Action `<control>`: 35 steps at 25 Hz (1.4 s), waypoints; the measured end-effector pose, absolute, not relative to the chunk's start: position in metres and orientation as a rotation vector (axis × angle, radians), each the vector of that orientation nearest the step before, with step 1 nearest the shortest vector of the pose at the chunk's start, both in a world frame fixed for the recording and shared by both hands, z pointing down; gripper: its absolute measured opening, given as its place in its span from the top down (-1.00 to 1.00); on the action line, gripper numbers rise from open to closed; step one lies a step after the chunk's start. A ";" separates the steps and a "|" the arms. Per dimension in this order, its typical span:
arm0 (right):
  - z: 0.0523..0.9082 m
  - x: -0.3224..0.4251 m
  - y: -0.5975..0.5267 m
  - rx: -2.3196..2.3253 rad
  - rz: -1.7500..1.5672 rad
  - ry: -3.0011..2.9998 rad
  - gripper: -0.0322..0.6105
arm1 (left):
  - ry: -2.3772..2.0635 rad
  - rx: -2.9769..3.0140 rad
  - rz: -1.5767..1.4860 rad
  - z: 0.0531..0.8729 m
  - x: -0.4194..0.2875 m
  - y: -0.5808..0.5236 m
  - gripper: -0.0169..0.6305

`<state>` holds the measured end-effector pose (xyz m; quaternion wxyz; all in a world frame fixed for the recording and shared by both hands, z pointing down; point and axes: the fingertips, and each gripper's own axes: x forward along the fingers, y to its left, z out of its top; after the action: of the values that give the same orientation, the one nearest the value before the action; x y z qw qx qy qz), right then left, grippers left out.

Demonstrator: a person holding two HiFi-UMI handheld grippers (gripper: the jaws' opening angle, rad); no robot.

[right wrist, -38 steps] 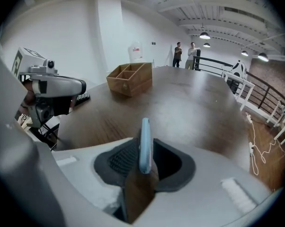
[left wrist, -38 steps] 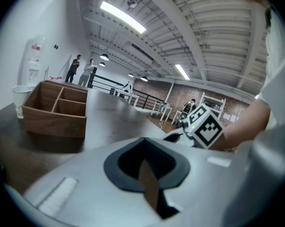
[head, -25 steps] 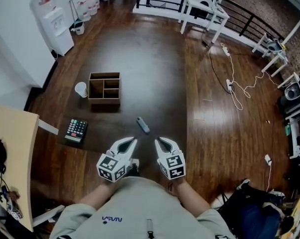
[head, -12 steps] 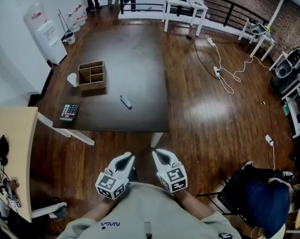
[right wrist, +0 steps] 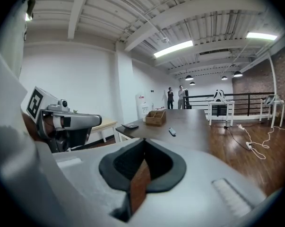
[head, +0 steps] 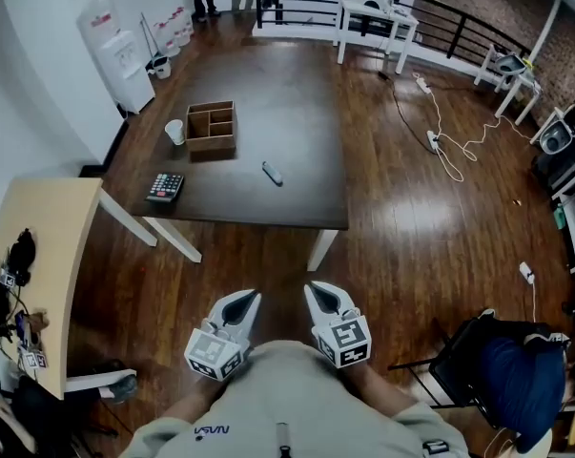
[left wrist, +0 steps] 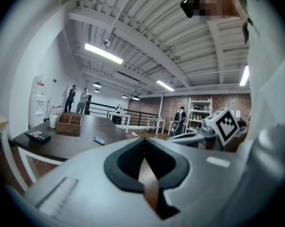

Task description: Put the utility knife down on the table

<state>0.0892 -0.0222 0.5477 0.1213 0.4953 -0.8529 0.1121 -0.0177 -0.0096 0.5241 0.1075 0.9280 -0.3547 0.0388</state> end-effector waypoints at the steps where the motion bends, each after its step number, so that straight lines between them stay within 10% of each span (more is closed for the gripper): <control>1: 0.543 0.081 -0.016 1.448 0.316 -2.492 0.89 | -1.062 2.728 0.103 0.521 -0.030 -0.002 0.94; 11: 0.510 -0.008 0.086 1.491 0.267 -2.496 0.89 | -1.077 2.713 0.041 0.499 -0.134 0.082 0.94; 35: 0.518 -0.029 0.131 1.444 0.220 -2.496 0.90 | -0.903 2.756 0.060 0.517 -0.109 0.117 0.94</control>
<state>-0.0293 0.1311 0.5183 0.1245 0.4955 -0.8563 0.0755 -0.1088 0.1168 0.5173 0.1200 0.9432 -0.3090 0.0205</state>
